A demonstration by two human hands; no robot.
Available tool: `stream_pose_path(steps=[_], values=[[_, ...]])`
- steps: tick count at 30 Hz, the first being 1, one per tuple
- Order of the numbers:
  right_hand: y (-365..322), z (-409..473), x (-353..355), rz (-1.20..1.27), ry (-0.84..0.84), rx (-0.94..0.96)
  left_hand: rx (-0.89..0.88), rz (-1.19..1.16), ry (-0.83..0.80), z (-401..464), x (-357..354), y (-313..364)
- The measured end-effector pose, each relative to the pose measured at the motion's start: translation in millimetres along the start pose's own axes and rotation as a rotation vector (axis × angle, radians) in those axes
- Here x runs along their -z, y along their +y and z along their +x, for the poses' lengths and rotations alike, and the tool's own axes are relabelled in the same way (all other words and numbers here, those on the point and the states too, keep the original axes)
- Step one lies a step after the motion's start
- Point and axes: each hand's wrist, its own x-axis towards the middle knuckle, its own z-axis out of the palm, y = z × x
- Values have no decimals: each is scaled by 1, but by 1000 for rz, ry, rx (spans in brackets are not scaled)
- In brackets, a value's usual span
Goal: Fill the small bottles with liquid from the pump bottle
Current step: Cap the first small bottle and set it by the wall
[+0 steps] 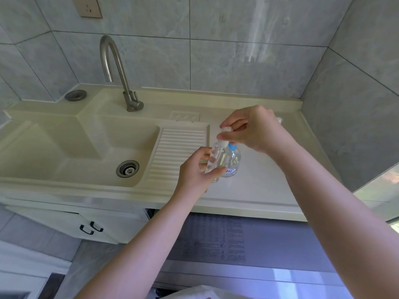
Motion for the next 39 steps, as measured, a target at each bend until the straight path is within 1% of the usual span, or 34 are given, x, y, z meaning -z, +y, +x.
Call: stream_pose_path(steps=[2, 3, 5, 7, 10, 13, 18, 20, 24, 28, 33, 36, 39], values=[[-2, 2, -4, -102, 44, 23, 8, 14, -4, -1, 0, -4], [-4, 1, -3, -84, 11, 4, 14, 13, -3, -1, 1, -6], [-4, 0, 2, 26, -118, -64, 18, -1, 1, -1, 3, -6], [-3, -1, 1, 117, -172, -64, 23, -14, -7, 0, 4, -4], [-2, -1, -3, 189, -85, -53, 28, -44, -11, 2, 3, 0], [0, 0, -5, 189, -2, -31, 26, -67, -6, 3, 1, 2], [8, -3, -8, 204, 127, 17, 14, -53, -47, 8, -1, 9], [12, -7, -9, 218, 154, 12, 3, -57, -52, 11, -4, 14], [25, -15, -11, 190, 143, -68, -12, -38, -30, 22, -13, 25], [42, -25, -8, 192, 209, -97, -57, -36, -77, 29, -30, 34], [69, -41, 6, 186, 270, -102, -61, -48, -164, 30, -66, 44], [86, -48, 16, 164, 299, -128, -35, -86, -213, 32, -89, 44], [107, -53, 25, 127, 348, -183, -18, -68, -273, 39, -118, 42]])
